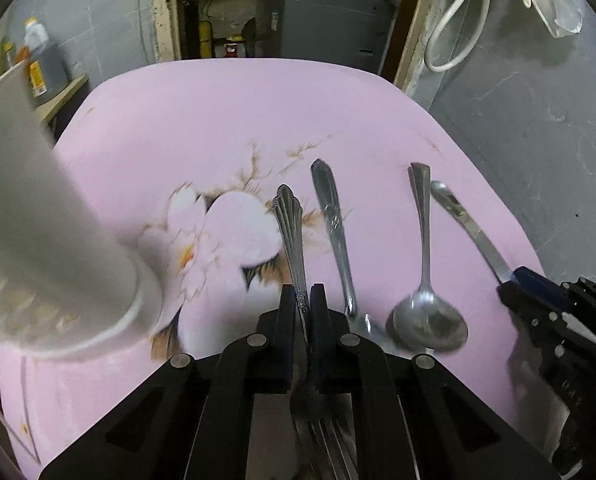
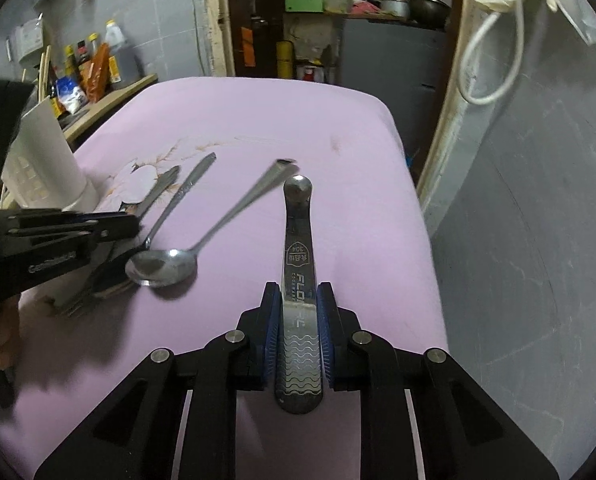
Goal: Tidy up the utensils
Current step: 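Close the right gripper on the patterned flat spoon while the left gripper grasps a fork, then lift the fork with the left gripper while the right gripper lifts the patterned spoon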
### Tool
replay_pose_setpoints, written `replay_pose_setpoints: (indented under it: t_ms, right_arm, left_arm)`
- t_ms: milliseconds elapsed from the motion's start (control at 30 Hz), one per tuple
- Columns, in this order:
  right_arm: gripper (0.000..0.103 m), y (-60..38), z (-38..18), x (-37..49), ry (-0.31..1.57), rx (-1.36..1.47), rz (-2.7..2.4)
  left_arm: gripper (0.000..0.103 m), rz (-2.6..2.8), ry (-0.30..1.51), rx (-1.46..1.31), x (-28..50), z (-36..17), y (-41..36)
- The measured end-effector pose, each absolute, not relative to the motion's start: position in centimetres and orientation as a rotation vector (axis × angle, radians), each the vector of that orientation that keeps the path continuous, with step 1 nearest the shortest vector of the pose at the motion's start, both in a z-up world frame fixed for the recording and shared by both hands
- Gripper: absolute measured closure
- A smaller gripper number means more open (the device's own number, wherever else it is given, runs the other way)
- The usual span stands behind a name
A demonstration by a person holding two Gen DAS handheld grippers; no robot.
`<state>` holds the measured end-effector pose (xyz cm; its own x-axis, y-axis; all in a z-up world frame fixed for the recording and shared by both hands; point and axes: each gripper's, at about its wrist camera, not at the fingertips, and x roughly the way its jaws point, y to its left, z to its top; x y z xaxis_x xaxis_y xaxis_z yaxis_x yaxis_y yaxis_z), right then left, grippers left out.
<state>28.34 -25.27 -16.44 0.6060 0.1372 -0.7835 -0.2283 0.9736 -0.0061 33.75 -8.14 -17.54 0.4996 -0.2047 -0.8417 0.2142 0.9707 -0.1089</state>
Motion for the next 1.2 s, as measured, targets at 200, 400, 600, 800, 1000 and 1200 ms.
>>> replay_pose_setpoints:
  t_ms: [200, 400, 600, 800, 1000, 1200]
  right_arm:
    - [0.087, -26.1, -16.2, 26.1, 0.915, -0.077, 0.218]
    - [0.084, -26.1, -16.5, 27.3, 0.91, -0.067, 0.229]
    - [0.077, -25.3, -16.8, 31.0, 0.947, -0.065, 0.234]
    - [0.076, -24.0, -17.1, 33.5, 1.025, -0.103, 0.212]
    - [0.084, -24.6, -17.0, 34.1, 1.067, -0.06, 0.219]
    - [0.09, -25.9, -16.1, 33.1, 1.015, 0.031, 0.248]
  left_arm:
    - [0.098, -0.249, 1.007, 0.005, 29.9, -17.0, -6.5]
    - [0.096, -0.252, 1.01, 0.015, 29.2, -16.8, -6.0]
    - [0.082, -0.25, 1.064, 0.02, 31.3, -16.9, -6.1]
    - [0.081, -0.235, 1.114, 0.105, 33.6, -16.7, -7.3]
    - [0.093, -0.222, 1.106, 0.108, 33.7, -16.7, -7.3]
    - [0.097, -0.221, 1.063, 0.013, 32.3, -16.3, -6.4]
